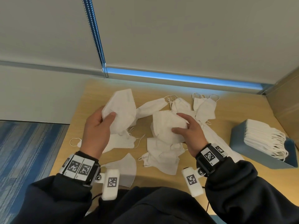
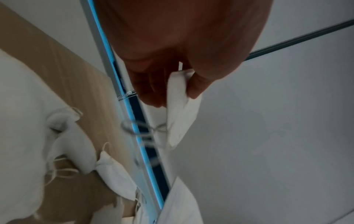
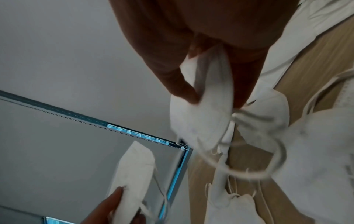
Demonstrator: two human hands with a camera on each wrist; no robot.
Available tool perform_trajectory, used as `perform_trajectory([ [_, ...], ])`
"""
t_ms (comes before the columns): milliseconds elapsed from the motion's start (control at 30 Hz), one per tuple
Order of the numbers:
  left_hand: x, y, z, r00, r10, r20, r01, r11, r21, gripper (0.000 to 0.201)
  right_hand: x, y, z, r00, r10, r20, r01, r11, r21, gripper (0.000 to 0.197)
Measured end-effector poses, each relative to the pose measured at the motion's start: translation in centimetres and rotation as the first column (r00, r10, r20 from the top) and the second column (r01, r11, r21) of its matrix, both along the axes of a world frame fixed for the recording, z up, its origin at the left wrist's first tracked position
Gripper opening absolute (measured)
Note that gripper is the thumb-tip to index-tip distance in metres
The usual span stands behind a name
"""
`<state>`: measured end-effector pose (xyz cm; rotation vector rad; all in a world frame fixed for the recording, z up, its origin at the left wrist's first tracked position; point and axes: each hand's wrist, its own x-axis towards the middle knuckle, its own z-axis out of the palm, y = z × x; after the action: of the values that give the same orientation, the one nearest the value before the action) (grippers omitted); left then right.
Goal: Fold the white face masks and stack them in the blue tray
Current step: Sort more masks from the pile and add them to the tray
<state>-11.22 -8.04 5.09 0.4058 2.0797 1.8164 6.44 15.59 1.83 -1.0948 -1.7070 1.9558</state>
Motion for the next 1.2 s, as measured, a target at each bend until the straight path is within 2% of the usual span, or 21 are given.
perform_trajectory([
  [67,0.0,0.1,0.3,0.988,-0.071,-0.14,0.053,0.99,-0.133,0.045,-0.4,-0.2,0.2,0.997,-0.075,0.015,0.075,0.997,0.009,0.038],
  [133,0.7,0.9,0.3,0.954,-0.166,-0.249,0.089,0.952,-0.293,0.054,-1.0,-0.6,0.3,0.993,-0.116,-0.002,0.116,0.993,-0.003,0.033],
  [200,1.8,2.5,0.1,0.931,-0.248,-0.269,0.136,0.917,-0.374,0.056,-1.7,-1.5,1.1,0.994,-0.093,-0.062,0.09,0.995,-0.046,0.034],
  [267,3.0,4.6,0.1,0.923,-0.33,-0.197,0.229,0.885,-0.406,0.051,-2.5,-3.1,2.3,0.992,0.012,-0.124,-0.021,0.997,-0.075,0.031],
  [333,4.0,6.4,0.3,0.939,-0.34,-0.057,0.305,0.897,-0.32,0.036,-3.2,-5.0,3.0,0.979,0.149,-0.139,-0.151,0.988,-0.006,0.029],
  [400,4.4,7.6,0.9,0.955,-0.26,0.139,0.28,0.948,-0.15,0.019,-3.3,-5.9,2.9,0.962,0.247,-0.113,-0.229,0.961,0.153,0.034],
  [433,4.4,7.9,1.2,0.949,-0.222,0.222,0.245,0.966,-0.08,0.018,-3.2,-5.9,2.8,0.957,0.277,-0.088,-0.251,0.94,0.229,0.035],
  [533,3.9,7.8,1.0,0.893,-0.182,0.411,0.181,0.983,0.041,0.035,-2.2,-4.7,2.6,0.94,0.341,0.002,-0.321,0.883,0.343,0.027],
  [600,3.8,7.5,0.4,0.897,-0.193,0.398,0.198,0.98,0.03,0.031,-1.4,-4.0,2.5,0.916,0.398,0.038,-0.385,0.852,0.356,0.025],
  [667,4.0,7.2,-0.4,0.915,-0.235,0.327,0.249,0.969,0.0,0.023,-0.7,-3.6,2.3,0.926,0.378,0.022,-0.36,0.86,0.361,0.027],
  [733,3.9,6.9,-1.2,0.913,-0.278,0.3,0.293,0.956,-0.006,0.03,-0.2,-3.0,2.1,0.975,0.222,0.022,-0.211,0.885,0.415,0.034],
  [800,3.8,6.5,-1.6,0.906,-0.318,0.281,0.332,0.943,-0.002,0.036,0.4,-2.0,1.8,0.998,0.028,0.064,-0.053,0.895,0.443,0.056],
  [833,3.8,6.4,-1.7,0.899,-0.34,0.277,0.352,0.936,0.007,0.039,0.6,-1.4,1.8,0.996,-0.002,0.084,-0.031,0.92,0.39,0.069],
  [933,4.0,6.4,-2.4,0.879,-0.376,0.293,0.391,0.92,0.006,0.047,1.2,-0.4,1.8,0.988,0.142,0.062,-0.147,0.985,0.09,0.092],
  [1000,4.5,6.6,-3.0,0.874,-0.388,0.294,0.407,0.914,-0.005,0.052,1.8,-0.5,1.6,0.962,0.268,0.043,-0.27,0.961,0.057,0.096],
  [1100,5.2,7.0,-3.8,0.863,-0.399,0.311,0.419,0.908,0.002,0.057,2.6,-0.9,1.0,0.927,0.358,0.111,-0.37,0.921,0.122,0.084],
  [1133,5.5,7.1,-4.0,0.86,-0.4,0.318,0.42,0.908,0.006,0.058,3.0,-0.8,0.8,0.926,0.355,0.125,-0.369,0.922,0.113,0.071],
  [1200,6.0,7.4,-4.3,0.862,-0.392,0.323,0.413,0.911,0.002,0.055,3.7,-0.3,0.8,0.93,0.311,0.196,-0.33,0.941,0.071,0.028],
])
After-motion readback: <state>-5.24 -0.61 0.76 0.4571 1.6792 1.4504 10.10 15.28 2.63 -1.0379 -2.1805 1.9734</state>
